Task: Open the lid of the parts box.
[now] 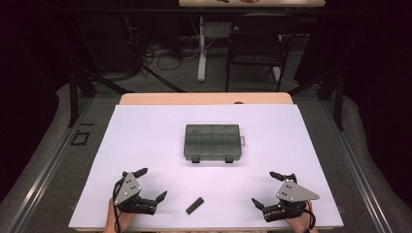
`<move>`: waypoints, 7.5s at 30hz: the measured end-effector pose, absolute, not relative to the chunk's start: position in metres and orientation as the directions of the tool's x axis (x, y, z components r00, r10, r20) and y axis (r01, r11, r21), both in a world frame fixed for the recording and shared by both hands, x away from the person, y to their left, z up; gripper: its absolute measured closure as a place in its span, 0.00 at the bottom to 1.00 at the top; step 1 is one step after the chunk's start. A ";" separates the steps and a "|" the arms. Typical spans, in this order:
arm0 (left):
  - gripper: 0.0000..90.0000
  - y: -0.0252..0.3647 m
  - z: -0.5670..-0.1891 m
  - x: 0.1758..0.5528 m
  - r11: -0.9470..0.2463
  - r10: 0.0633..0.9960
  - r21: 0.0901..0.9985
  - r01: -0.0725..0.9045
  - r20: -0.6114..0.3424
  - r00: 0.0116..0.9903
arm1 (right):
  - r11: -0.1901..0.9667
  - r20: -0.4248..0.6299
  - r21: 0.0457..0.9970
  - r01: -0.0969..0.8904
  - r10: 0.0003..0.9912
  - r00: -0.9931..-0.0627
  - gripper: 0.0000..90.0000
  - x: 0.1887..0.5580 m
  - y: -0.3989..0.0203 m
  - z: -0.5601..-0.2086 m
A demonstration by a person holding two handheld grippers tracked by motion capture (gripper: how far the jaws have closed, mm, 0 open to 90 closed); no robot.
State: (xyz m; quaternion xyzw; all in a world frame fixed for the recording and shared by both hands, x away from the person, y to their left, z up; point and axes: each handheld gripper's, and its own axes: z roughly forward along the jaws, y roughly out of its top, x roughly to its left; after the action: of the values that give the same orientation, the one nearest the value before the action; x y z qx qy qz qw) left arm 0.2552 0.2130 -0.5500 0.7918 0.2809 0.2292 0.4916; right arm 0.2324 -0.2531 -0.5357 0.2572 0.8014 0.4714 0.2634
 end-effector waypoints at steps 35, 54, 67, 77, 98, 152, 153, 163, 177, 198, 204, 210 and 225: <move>0.00 0.183 -0.546 0.290 -0.386 0.612 0.879 0.280 0.017 0.791 | 0.423 -0.084 0.867 0.263 0.645 -0.760 0.00 0.272 -0.235 -0.529; 0.00 0.168 -0.541 0.321 -0.417 0.601 0.852 0.315 -0.001 0.799 | 0.432 -0.027 0.842 0.324 0.633 -0.774 0.00 0.314 -0.210 -0.526; 0.00 0.152 -0.542 0.344 -0.431 0.593 0.840 0.329 -0.011 0.805 | 0.440 -0.014 0.822 0.362 0.651 -0.759 0.00 0.338 -0.206 -0.530; 0.00 0.142 -0.541 0.360 -0.436 0.604 0.836 0.333 -0.003 0.797 | 0.438 -0.001 0.814 0.382 0.658 -0.753 0.00 0.355 -0.200 -0.534; 0.00 0.122 -0.552 0.385 -0.483 0.613 0.797 0.361 0.013 0.790 | 0.444 0.020 0.799 0.405 0.654 -0.756 0.01 0.375 -0.197 -0.538; 0.26 0.127 -0.560 0.387 -0.480 0.624 0.792 0.377 0.006 0.782 | 0.454 -0.006 0.768 0.451 0.709 -0.705 0.30 0.380 -0.194 -0.552; 0.26 0.127 -0.561 0.387 -0.480 0.624 0.792 0.377 0.006 0.782 | 0.451 -0.007 0.773 0.446 0.709 -0.706 0.30 0.380 -0.194 -0.552; 0.26 0.127 -0.561 0.387 -0.479 0.623 0.793 0.378 0.003 0.782 | 0.451 -0.007 0.773 0.446 0.709 -0.705 0.31 0.380 -0.194 -0.551; 0.27 0.128 -0.561 0.387 -0.482 0.618 0.792 0.374 0.005 0.786 | 0.439 0.004 0.779 0.447 0.710 -0.704 0.32 0.380 -0.196 -0.551; 0.27 0.128 -0.560 0.386 -0.482 0.625 0.794 0.369 0.017 0.781 | 0.412 0.013 0.799 0.438 0.716 -0.698 0.38 0.378 -0.199 -0.549; 0.26 0.129 -0.558 0.385 -0.479 0.631 0.800 0.360 0.029 0.775 | 0.408 0.011 0.803 0.435 0.719 -0.695 0.39 0.377 -0.198 -0.549; 0.26 0.131 -0.554 0.383 -0.480 0.645 0.808 0.341 0.063 0.762 | 0.406 0.006 0.809 0.426 0.718 -0.696 0.42 0.376 -0.200 -0.547; 0.38 0.129 -0.549 0.375 -0.487 0.652 0.832 0.266 0.144 0.745 | 0.383 -0.004 0.828 0.409 0.734 -0.680 0.52 0.374 -0.202 -0.543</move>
State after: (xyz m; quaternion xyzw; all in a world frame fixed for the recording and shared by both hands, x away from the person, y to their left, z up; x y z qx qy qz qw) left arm 0.3747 0.1288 -0.5491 0.8319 0.2757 0.2272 0.4246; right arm 0.3738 -0.2024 -0.5427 0.3526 0.8098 0.4289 0.1895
